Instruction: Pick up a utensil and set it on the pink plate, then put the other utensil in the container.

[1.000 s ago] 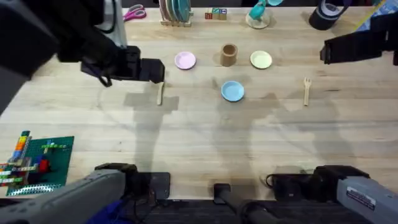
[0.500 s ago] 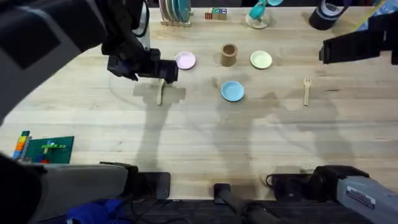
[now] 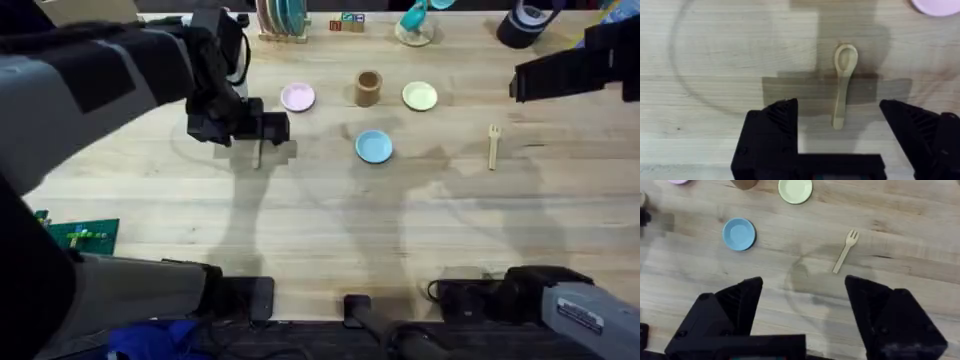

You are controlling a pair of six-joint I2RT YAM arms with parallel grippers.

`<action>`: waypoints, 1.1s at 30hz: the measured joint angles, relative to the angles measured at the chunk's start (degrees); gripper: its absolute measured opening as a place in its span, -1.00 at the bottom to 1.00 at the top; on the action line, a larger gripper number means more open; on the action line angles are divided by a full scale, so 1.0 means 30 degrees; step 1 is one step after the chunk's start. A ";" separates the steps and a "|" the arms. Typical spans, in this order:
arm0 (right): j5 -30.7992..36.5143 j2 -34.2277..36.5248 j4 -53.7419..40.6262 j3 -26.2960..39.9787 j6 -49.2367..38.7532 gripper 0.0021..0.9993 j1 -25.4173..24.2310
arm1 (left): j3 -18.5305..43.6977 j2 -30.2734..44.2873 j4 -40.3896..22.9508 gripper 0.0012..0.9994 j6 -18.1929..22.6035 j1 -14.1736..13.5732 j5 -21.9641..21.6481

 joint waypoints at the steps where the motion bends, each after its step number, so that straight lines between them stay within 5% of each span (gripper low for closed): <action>1: 0.0000 0.0000 0.0008 0.0000 0.0000 1.00 0.0000 | -0.0141 0.0000 0.0215 0.99 -0.0031 0.0000 0.0000; 21: 0.0000 0.0000 0.0007 0.0000 0.0000 1.00 0.0000 | -0.0022 0.1617 0.1455 0.90 -0.0104 0.0000 -0.0007; 33: 0.0000 0.0000 0.0007 0.0000 0.0000 1.00 0.0000 | 0.0058 0.1668 0.1710 -0.88 -0.0322 -0.0117 0.0721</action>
